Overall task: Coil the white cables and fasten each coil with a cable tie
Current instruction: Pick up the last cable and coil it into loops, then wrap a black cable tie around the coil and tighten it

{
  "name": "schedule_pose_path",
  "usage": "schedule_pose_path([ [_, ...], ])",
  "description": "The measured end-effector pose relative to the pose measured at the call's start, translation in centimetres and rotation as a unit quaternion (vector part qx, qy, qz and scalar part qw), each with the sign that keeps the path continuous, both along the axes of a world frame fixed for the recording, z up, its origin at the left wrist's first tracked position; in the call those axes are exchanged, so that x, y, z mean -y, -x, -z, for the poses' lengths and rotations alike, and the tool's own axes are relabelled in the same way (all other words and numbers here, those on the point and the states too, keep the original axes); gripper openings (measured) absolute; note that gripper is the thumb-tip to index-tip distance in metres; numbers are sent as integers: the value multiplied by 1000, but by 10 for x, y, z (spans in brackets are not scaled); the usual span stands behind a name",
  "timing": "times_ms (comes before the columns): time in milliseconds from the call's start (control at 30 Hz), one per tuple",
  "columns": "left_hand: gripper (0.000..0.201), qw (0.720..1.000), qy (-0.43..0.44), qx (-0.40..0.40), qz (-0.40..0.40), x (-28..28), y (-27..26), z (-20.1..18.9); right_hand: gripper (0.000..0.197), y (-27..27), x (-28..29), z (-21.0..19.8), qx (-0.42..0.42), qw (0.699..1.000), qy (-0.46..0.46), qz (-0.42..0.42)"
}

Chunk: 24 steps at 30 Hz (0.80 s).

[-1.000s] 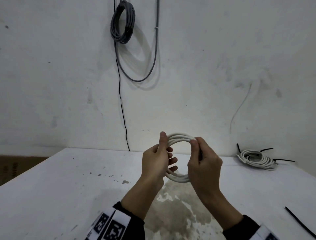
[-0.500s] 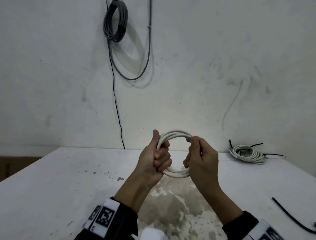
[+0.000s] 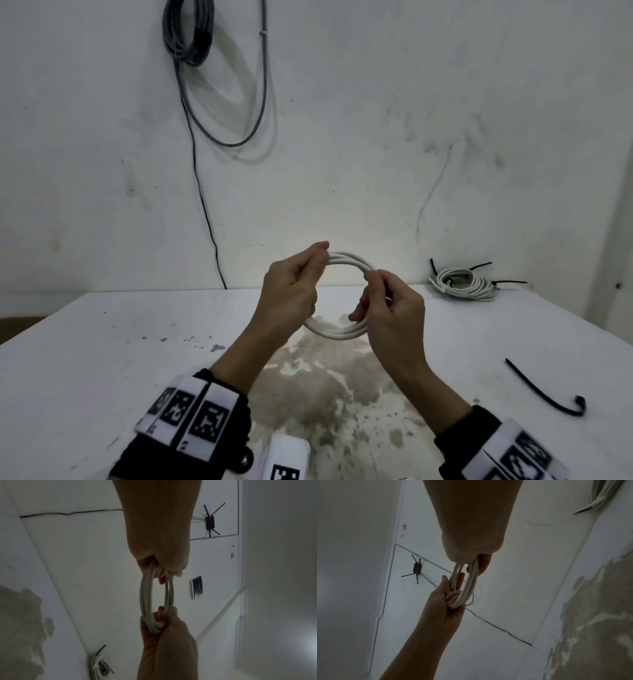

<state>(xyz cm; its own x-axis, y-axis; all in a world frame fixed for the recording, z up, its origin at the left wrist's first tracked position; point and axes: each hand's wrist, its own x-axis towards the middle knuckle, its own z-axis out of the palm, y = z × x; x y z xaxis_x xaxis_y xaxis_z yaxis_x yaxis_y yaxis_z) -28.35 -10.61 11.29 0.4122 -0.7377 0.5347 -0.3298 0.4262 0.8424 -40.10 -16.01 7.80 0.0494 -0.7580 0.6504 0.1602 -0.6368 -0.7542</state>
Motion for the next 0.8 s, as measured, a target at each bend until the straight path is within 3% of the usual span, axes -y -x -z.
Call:
schedule_pose_path([
  [167, 20, 999, -16, -15, 33, 11, 4, 3, 25, 27, 5, 5, -71, 990, -88, -89],
  [300, 18, 990, -70, -76, 94, 25, 15, 19, 23, 71, 21, 1, -187, 938, -211, -200],
  [400, 17, 979, -120, -73, 149, 34, 33, 32, 25, 117, 43, 0, -247, 923, -258, -146],
  [467, 16, 970, -152, -46, 185, 40, 50, 40, 17, 150, 63, 4, -282, 922, -263, -20],
  [500, 16, 965, -165, -30, 202, 42, 58, 43, 15, 166, 77, 10, -330, 907, -254, 59],
  [533, 17, 960, -176, -16, 219, 45, 67, 47, 15, 181, 91, 16, -405, 872, -240, 132],
  [633, 17, 944, -203, 4, 258, 53, 90, 53, 18, 218, 118, 39, -607, 717, -248, 239],
  [667, 17, 940, -209, 6, 270, 55, 96, 54, 21, 227, 123, 46, -627, 688, -271, 246],
  [733, 16, 933, -215, 9, 289, 59, 105, 55, 32, 239, 130, 59, -636, 664, -306, 247],
  [800, 16, 930, -214, 10, 299, 63, 110, 56, 28, 244, 133, 68, -645, 653, -300, 259],
])
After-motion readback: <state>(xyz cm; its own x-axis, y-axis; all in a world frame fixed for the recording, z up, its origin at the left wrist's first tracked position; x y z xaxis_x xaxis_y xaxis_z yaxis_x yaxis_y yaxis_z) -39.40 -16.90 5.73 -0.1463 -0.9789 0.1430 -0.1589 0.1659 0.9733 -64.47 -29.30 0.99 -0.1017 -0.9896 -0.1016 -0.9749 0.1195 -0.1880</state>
